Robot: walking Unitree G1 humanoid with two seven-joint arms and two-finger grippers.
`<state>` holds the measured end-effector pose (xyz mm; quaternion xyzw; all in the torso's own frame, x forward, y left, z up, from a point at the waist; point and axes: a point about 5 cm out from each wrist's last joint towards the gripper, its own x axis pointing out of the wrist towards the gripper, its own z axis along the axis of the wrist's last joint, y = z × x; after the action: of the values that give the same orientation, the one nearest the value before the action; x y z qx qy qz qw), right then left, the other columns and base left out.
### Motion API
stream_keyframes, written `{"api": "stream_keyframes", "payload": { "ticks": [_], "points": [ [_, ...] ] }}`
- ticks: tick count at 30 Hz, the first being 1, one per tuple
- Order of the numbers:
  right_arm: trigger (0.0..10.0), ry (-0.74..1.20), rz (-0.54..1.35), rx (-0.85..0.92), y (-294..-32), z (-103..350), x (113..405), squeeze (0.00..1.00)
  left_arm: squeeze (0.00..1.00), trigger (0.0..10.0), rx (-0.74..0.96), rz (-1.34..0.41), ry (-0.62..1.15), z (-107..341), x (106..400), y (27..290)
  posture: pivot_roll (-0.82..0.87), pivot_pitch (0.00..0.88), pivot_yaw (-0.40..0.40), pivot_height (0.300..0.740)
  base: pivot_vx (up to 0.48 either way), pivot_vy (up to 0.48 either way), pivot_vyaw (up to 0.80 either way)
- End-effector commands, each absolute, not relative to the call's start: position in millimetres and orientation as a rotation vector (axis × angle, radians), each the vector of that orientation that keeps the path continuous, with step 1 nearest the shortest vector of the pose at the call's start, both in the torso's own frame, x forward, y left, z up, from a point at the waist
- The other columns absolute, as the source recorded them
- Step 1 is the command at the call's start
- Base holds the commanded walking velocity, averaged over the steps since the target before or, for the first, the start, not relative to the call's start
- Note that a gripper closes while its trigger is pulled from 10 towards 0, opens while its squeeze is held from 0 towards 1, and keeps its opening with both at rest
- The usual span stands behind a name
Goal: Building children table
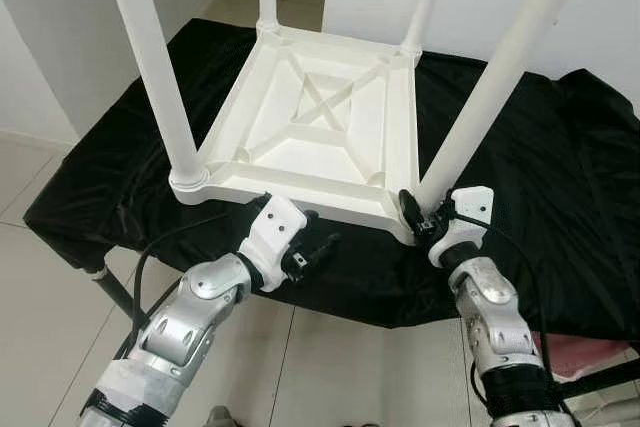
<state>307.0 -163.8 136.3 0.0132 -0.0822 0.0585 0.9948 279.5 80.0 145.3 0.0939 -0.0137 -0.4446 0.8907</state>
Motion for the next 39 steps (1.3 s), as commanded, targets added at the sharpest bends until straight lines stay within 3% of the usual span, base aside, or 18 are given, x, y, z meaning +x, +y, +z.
{"api": "stream_keyframes", "payload": {
  "ticks": [1, 8, 12, 20, 21, 32, 33, 34, 35, 39],
  "points": [
    [10.0, -0.167, 0.049, 0.029, -170.3, 137.1, 305.0, 0.00, 0.00, 10.0, 0.211, -0.987, -0.014, 142.9, 277.4, 75.6, -0.01, 0.109, -0.038, 0.740, 0.000, 0.000, 0.00],
    [10.0, -0.143, -0.063, 0.091, -147.0, 135.5, 302.9, 0.00, 0.00, 10.0, 0.205, -0.989, -0.018, 143.8, 277.4, 73.4, 0.00, 0.114, -0.047, 0.740, 0.000, 0.000, 0.00],
    [10.0, -0.134, -0.033, 0.101, -130.5, 138.8, 302.6, 0.00, 0.00, 10.0, 0.198, -0.981, -0.015, 142.2, 274.8, 74.2, 0.01, 0.113, -0.053, 0.740, 0.000, 0.000, 0.00],
    [10.0, -0.124, 0.002, 0.090, -125.5, 139.5, 302.0, 0.00, 0.00, 10.0, 0.199, -0.966, -0.017, 143.0, 275.8, 76.5, 0.01, 0.112, -0.061, 0.740, 0.000, 0.000, 0.00],
    [10.0, -0.123, 0.016, 0.090, -124.6, 138.9, 301.5, 1.00, 0.00, 10.0, 0.199, -0.966, -0.018, 142.9, 275.7, 76.4, 0.01, 0.110, -0.062, 0.740, 0.000, 0.000, 0.00],
    [10.0, -0.124, 0.129, 0.002, -133.4, 138.4, 297.3, 1.00, 0.00, 10.0, 0.209, -0.979, -0.018, 143.0, 276.4, 76.0, 0.00, 0.107, -0.055, 0.740, 0.000, 0.000, 0.00],
    [10.0, -0.119, 0.150, -0.003, -135.6, 138.2, 297.1, 0.91, 0.00, 10.0, 0.209, -0.980, -0.018, 143.0, 276.9, 76.0, 0.00, 0.107, -0.054, 0.740, 0.000, 0.000, 0.00],
    [10.0, -0.119, 0.150, -0.003, -135.6, 138.2, 297.1, 0.91, 0.00, 10.0, 0.209, -0.980, -0.018, 143.0, 276.9, 76.0, 0.00, 0.107, -0.054, 0.740, 0.000, 0.000, 0.00],
    [10.0, -0.120, 0.196, -0.022, -143.6, 138.0, 296.5, 0.00, 0.00, 10.0, 0.209, -0.981, -0.018, 143.2, 277.4, 76.1, 0.00, 0.105, -0.054, 0.740, 0.000, 0.000, 0.00],
    [10.0, -0.118, 0.236, -0.038, -158.3, 138.8, 298.8, 0.00, 0.00, 10.0, 0.213, -0.984, -0.019, 143.0, 277.9, 76.0, 0.00, 0.100, -0.054, 0.740, 0.000, 0.000, 0.00]
  ]
}}
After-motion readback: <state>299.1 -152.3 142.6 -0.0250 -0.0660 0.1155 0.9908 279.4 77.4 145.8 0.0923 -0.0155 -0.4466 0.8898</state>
